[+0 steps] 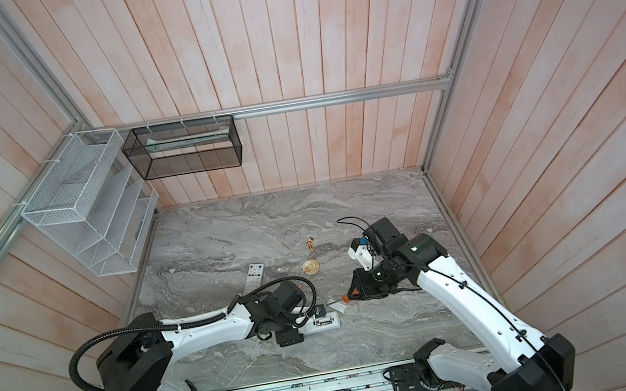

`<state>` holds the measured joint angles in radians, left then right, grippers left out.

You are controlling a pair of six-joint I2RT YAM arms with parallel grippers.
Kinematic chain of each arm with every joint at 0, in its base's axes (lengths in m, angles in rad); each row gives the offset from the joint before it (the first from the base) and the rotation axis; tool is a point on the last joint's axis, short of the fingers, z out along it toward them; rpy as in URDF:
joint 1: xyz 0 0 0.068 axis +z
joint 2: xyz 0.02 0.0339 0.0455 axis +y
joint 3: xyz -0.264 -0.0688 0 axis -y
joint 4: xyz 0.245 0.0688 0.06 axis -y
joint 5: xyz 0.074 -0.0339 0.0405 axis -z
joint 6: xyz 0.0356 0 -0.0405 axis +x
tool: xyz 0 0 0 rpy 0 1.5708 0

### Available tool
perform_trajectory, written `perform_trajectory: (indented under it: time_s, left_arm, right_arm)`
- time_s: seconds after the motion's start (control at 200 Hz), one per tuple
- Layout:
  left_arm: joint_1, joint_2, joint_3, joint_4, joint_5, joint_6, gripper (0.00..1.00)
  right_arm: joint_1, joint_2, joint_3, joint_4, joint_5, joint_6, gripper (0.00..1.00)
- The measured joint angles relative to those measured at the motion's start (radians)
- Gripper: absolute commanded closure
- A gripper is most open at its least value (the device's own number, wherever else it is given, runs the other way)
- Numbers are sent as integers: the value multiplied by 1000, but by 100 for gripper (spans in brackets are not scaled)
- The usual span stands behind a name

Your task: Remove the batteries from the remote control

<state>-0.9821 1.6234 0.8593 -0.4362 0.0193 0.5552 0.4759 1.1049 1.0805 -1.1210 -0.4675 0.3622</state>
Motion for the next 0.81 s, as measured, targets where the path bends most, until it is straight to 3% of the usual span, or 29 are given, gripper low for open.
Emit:
perform_trajectory:
  time_s: [0.805]
  left_arm:
    - [2, -8, -13, 15, -2, -12, 23]
  right_arm:
    - [8, -13, -35, -90, -4, -40, 100]
